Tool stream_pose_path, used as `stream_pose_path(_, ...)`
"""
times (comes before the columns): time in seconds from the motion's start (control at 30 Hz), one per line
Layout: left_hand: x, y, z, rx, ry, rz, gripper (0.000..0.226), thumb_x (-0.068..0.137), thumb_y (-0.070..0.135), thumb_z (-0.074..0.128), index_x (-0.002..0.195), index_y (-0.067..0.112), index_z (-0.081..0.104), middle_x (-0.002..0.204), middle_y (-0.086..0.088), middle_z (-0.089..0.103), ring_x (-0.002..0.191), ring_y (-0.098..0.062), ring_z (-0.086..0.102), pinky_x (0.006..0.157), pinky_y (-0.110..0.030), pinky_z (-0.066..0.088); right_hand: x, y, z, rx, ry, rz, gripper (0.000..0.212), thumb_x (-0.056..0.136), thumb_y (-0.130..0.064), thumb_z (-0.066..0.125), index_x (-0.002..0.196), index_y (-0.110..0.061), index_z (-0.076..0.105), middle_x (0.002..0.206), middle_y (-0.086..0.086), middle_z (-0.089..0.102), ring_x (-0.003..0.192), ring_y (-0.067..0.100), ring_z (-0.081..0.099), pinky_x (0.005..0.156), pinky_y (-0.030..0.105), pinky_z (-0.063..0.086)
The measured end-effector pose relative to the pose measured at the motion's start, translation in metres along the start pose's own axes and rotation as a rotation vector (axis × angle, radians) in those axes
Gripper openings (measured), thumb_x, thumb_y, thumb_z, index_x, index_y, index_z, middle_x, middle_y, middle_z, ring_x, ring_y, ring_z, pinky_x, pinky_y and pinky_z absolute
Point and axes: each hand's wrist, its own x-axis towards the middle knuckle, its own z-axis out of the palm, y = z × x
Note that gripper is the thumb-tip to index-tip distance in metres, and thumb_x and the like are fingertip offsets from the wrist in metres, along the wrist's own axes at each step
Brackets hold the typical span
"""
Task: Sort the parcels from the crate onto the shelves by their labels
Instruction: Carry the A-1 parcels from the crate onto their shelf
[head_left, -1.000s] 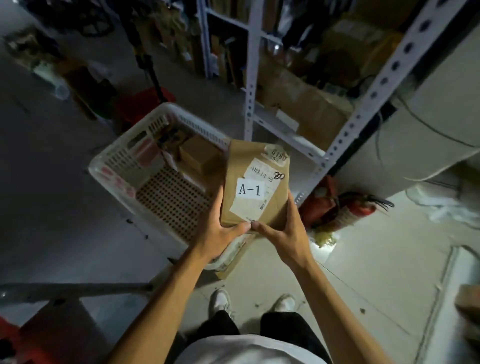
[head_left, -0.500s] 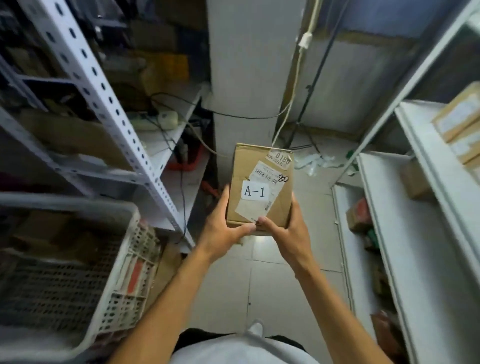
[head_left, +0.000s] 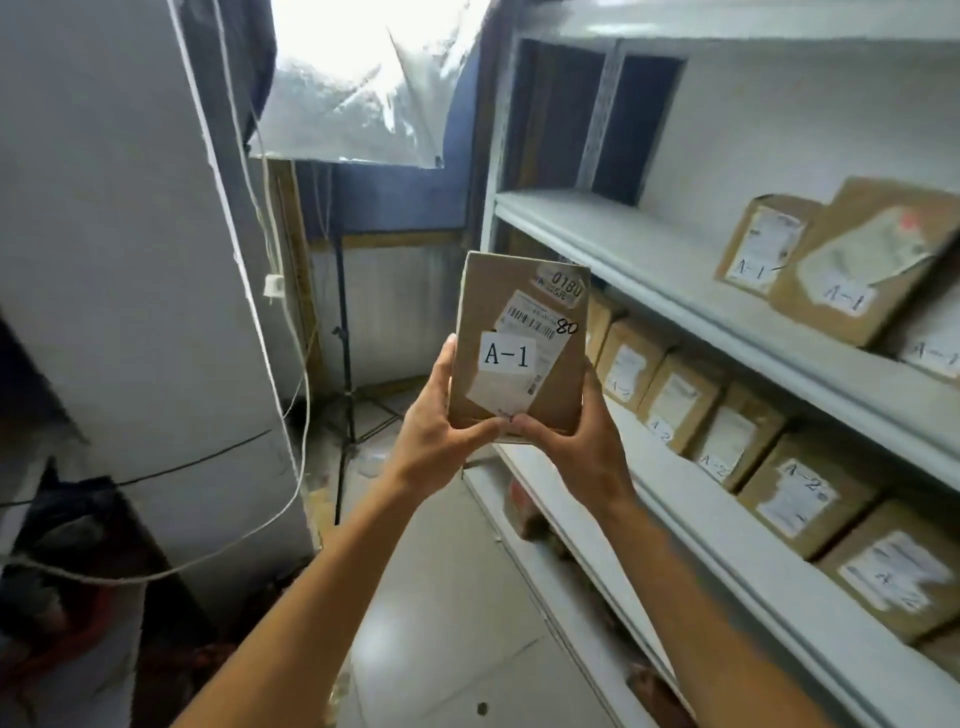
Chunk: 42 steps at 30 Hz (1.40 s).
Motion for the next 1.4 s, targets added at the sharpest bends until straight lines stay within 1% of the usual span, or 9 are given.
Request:
stream_pose_path(0.17, 0.085, 0.032, 0.003, -0.026, -0.073, 0.147, 0.099, 0.074, 0.014, 0.083, 0.149, 0.043, 0.027, 0.135, 0.009, 0.054, 0.127, -0.014, 0.054, 0.104, -0.040, 0.051, 0.060, -0.030, -0.017, -0.075, 0.130, -0.087, 0.097, 0.063, -0.059, 0.086, 0.144, -0.043, 0.036, 0.135, -0.012, 0.057, 0.119, 0.007, 0.060, 0.094, 0.033, 0.058)
stream_pose_path(0.33, 0.156, 0.059, 0.008, -0.090, -0.179, 0.269, 0.100, 0.076, -0.004, 0.079, 0.152, 0.034, 0.027, 0.129, 0.000, 0.057, 0.116, -0.015, 0.062, 0.083, -0.024, 0.058, 0.101, -0.063, -0.030, -0.109, 0.270, -0.172, 0.094, 0.065, -0.052, 0.084, 0.142, -0.048, 0.031, 0.136, -0.014, 0.055, 0.119, 0.006, 0.060, 0.085, 0.017, 0.056)
stream_pose_path(0.43, 0.189, 0.064, 0.016, -0.103, -0.204, 0.340, 0.095, 0.078, -0.003, 0.076, 0.151, 0.032, 0.027, 0.130, -0.001, 0.057, 0.117, -0.017, 0.060, 0.081, -0.026, 0.059, 0.122, -0.071, -0.035, -0.207, 0.361, -0.178, 0.096, 0.067, -0.050, 0.081, 0.147, -0.040, 0.029, 0.136, -0.014, 0.053, 0.111, -0.006, 0.056, 0.077, 0.005, 0.051)
stream_pose_path(0.63, 0.238, 0.058, 0.039, -0.140, -0.307, 0.356, 0.092, 0.081, 0.002, 0.077, 0.151, 0.029, 0.025, 0.130, -0.004, 0.059, 0.110, -0.016, 0.067, 0.081, -0.041, 0.062, 0.152, -0.067, -0.054, -0.315, 0.460, -0.135, 0.085, 0.074, -0.043, 0.085, 0.140, -0.041, 0.033, 0.135, -0.009, 0.054, 0.111, -0.005, 0.054, 0.075, 0.005, 0.050)
stream_pose_path(0.8, 0.290, 0.049, 0.070, -0.143, -0.377, 0.388, 0.091, 0.082, 0.006, 0.077, 0.151, 0.033, 0.023, 0.133, 0.002, 0.056, 0.111, -0.022, 0.067, 0.077, -0.038, 0.062, 0.194, -0.042, -0.078, -0.393, 0.544, -0.090, 0.105, 0.064, -0.062, 0.081, 0.150, -0.030, 0.031, 0.140, -0.007, 0.055, 0.122, 0.012, 0.058, 0.093, 0.033, 0.058)
stream_pose_path(1.0, 0.369, 0.029, 0.113, -0.132, -0.482, 0.401, 0.099, 0.081, 0.010, 0.078, 0.155, 0.030, 0.016, 0.138, 0.008, 0.051, 0.116, -0.021, 0.064, 0.087, -0.045, 0.060, 0.263, 0.000, -0.117, -0.398, 0.598, -0.059, 0.101, 0.063, -0.057, 0.084, 0.148, -0.027, 0.037, 0.137, -0.007, 0.058, 0.121, 0.009, 0.059, 0.097, 0.036, 0.056)
stream_pose_path(1.1, 0.411, 0.018, 0.133, -0.071, -0.552, 0.395, 0.104, 0.082, 0.010, 0.079, 0.156, 0.030, 0.009, 0.135, 0.013, 0.051, 0.098, -0.020, 0.072, 0.083, -0.040, 0.061, 0.301, 0.025, -0.133, -0.415, 0.619, -0.045, 0.102, 0.062, -0.060, 0.079, 0.147, -0.023, 0.037, 0.137, -0.004, 0.057, 0.122, 0.011, 0.057, 0.099, 0.039, 0.055)
stream_pose_path(1.27, 0.468, -0.010, 0.169, 0.035, -0.607, 0.330, 0.096, 0.084, 0.009, 0.076, 0.141, 0.047, 0.008, 0.135, -0.003, 0.057, 0.087, -0.010, 0.074, 0.068, -0.019, 0.058, 0.348, 0.073, -0.153, -0.423, 0.610, 0.076, 0.109, 0.069, -0.055, 0.077, 0.156, -0.031, 0.016, 0.154, -0.002, 0.039, 0.139, 0.014, 0.041, 0.112, 0.044, 0.043)
stream_pose_path(1.4, 0.497, -0.030, 0.197, 0.088, -0.561, 0.325, 0.101, 0.083, 0.004, 0.076, 0.137, 0.049, 0.005, 0.130, 0.006, 0.055, 0.084, -0.005, 0.069, 0.066, -0.008, 0.052, 0.370, 0.097, -0.168, -0.477, 0.606, 0.176, 0.099, 0.089, -0.024, 0.073, 0.160, -0.019, 0.004, 0.165, 0.002, 0.022, 0.149, 0.018, 0.026, 0.121, 0.037, 0.028)
